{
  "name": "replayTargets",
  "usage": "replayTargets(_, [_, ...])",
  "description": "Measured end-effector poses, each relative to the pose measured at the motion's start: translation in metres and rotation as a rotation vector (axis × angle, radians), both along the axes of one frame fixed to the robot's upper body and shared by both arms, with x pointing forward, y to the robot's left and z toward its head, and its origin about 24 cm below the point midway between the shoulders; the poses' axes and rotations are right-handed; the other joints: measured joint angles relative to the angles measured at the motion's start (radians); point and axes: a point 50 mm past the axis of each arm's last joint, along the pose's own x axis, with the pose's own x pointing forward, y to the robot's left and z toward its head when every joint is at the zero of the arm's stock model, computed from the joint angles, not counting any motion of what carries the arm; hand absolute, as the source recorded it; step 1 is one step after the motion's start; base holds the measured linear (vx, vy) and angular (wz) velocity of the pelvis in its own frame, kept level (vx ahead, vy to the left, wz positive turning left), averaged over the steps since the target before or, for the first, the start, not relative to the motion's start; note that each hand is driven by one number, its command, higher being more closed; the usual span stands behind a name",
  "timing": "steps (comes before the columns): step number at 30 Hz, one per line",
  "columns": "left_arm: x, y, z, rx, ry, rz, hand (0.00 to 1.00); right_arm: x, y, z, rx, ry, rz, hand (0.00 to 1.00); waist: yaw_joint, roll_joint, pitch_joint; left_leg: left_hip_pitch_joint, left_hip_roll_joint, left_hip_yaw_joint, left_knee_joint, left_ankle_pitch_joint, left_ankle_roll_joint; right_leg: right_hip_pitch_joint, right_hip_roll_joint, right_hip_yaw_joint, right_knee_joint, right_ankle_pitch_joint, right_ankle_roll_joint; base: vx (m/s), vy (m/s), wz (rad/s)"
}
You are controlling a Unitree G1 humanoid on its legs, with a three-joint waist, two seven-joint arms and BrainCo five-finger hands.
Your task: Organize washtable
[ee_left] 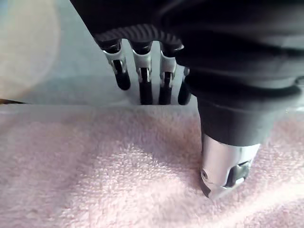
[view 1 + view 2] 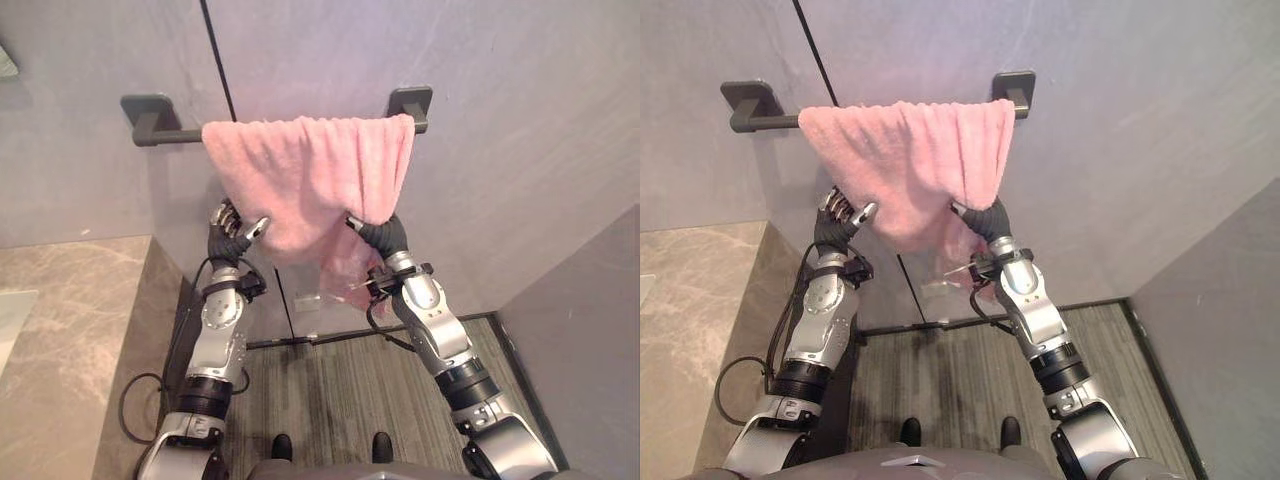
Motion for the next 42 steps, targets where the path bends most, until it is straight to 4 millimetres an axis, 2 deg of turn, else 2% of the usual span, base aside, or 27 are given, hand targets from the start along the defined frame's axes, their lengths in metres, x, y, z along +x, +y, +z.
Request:
replayTargets(6, [0.017,-0.009,0.025,0.023,-0.076,-0.041,1.0,-0.003,0.007,0.001,-0.007,-0.009,0.032,1.0,-0.027,-0.012,-0.013,0.002,0.0,0.017,-0.002,0.0,0.0,-0.003,0.0,0.011,-0.009,0.007,0.001,0.01,0.001,-0.08])
replayTargets(15, [0.015,-0.01,0.029,0.027,-0.094,-0.057,1.0,-0.004,0.008,-0.002,-0.017,-0.001,0.045,1.0,-0.031,-0.018,-0.019,0.008,0.001,0.01,-0.005,0.0,0.0,0.013,0.0,0.003,-0.024,0.014,0.001,0.0,-0.001,0.02])
replayTargets(20, [0.001,-0.004,0.038,0.036,-0.161,-0.043,1.0,-0.003,0.004,-0.004,-0.013,0.006,0.028,1.0,-0.028,-0.017,-0.02,0.012,0.001,0.004,-0.005,0.0,0.0,0.02,0.0,0.0,-0.023,0.013,0.001,0.0,0.0,0.01])
replayTargets(31, [-0.025,0.005,0.026,0.128,-0.151,-0.027,1.0,0.0,-0.002,-0.018,-0.002,0.062,-0.002,1.0,-0.003,-0.016,-0.033,0.018,0.001,-0.026,-0.016,0.004,0.001,0.037,-0.001,-0.031,-0.02,0.002,0.001,0.01,-0.003,0.08])
replayTargets(36, [-0.026,0.004,0.024,0.126,-0.148,-0.028,1.0,0.004,-0.006,-0.025,0.009,0.093,-0.002,1.0,0.01,-0.014,-0.034,0.018,0.001,-0.033,-0.016,0.004,0.0,0.039,0.0,-0.036,-0.016,-0.002,0.002,0.0,-0.002,0.03])
replayTargets(42, [-0.029,0.006,0.019,0.114,-0.126,-0.031,1.0,0.02,-0.005,-0.032,-0.004,0.156,-0.019,1.0,0.027,-0.011,-0.034,0.018,0.001,-0.038,-0.017,0.005,0.001,0.039,0.0,-0.041,-0.013,-0.003,0.002,0.0,0.0,0.01])
